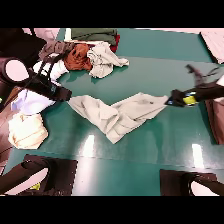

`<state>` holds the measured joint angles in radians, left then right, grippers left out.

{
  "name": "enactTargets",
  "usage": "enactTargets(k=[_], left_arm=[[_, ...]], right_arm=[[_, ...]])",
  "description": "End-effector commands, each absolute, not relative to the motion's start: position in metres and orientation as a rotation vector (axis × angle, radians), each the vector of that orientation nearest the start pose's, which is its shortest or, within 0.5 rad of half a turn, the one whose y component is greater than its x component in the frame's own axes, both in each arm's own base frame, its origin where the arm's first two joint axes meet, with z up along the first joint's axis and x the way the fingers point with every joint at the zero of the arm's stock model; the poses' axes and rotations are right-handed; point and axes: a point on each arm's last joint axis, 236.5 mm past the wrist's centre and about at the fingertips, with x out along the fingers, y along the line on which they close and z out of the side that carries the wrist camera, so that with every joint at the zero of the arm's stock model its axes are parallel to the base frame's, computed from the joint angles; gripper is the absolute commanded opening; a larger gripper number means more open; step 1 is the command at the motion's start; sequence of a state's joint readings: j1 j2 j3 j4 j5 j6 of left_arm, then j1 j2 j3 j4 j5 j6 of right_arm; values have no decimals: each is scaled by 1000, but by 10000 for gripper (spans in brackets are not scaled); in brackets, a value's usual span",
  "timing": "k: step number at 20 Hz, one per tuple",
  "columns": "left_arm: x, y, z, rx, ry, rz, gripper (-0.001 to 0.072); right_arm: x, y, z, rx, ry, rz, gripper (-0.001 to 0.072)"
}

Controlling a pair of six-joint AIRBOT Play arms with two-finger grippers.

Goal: Fold the shirts.

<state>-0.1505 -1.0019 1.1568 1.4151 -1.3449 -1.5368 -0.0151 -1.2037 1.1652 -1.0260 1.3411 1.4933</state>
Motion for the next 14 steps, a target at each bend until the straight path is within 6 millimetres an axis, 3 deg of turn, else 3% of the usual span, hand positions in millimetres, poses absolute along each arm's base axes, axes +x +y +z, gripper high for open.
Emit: enactTargets(k=[1, 5, 9, 11, 14], left_arm=[[324, -69, 111, 53, 1152, -216, 22], [329, -70, 127, 47, 1113, -215, 22], [330, -70, 151, 42, 1023, -217, 22], [327, -68, 177, 36, 947, -211, 22], [313, -60, 241, 30, 765, -189, 22]], right_arm=[[322, 56, 116, 417, 1171, 266, 27], [305, 6, 173, 474, 942, 97, 27], [292, 1, 211, 446, 797, 63, 27], [289, 2, 250, 399, 703, 65, 27], [286, -2, 333, 302, 535, 58, 27]])
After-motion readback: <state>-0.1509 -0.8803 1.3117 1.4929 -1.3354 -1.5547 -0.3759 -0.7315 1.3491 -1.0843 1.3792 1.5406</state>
